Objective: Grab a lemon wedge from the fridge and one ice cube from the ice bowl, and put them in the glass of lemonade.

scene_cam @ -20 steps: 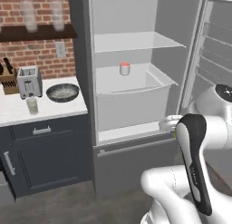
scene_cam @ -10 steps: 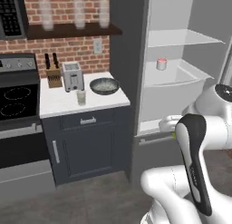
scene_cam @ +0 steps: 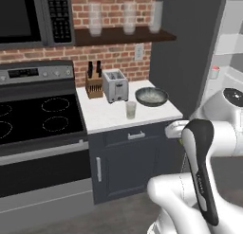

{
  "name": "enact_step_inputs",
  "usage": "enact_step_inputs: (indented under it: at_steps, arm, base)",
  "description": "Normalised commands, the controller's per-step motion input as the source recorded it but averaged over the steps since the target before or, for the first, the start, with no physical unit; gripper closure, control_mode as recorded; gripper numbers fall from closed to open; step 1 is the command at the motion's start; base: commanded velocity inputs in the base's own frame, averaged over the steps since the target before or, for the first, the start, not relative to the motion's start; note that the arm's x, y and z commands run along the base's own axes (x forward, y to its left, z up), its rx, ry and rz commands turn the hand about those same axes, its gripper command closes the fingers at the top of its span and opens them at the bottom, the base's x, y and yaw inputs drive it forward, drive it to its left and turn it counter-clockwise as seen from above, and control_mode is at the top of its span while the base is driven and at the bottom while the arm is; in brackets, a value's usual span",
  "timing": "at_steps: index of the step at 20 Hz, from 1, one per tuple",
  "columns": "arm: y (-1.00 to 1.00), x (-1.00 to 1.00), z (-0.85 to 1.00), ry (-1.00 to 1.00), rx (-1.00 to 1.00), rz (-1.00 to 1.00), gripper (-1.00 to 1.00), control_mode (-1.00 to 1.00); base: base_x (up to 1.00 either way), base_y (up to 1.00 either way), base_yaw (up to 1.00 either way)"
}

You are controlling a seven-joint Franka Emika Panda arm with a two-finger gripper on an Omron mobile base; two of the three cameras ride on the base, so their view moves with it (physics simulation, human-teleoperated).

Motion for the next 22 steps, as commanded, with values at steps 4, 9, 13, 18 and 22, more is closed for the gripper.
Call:
enact_step_inputs:
  at_steps: [4, 9, 13, 18, 22]
  arm:
    - [0.00, 0.00, 0.00, 0.00, 0.00, 0.00, 1.00, 1.00]
    - [0.00, 0.00, 0.00, 0.00, 0.00, 0.00, 1.00, 1.00]
    - [0.00, 0.00, 0.00, 0.00, 0.00, 0.00, 1.00, 1.00]
    - [0.00, 0.00, 0.00, 0.00, 0.00, 0.00, 1.00, 1.00]
    - [0.01, 0.06, -0.01, 0.00, -0.03, 0.00, 1.00, -1.00]
  base:
    - [0.66, 0.22, 0.00]
    - [0.75, 0.12, 0.00]
    - [0.58, 0.00, -0.01]
    - [0.37, 0.00, 0.00]
    - [0.04, 0.00, 0.00]
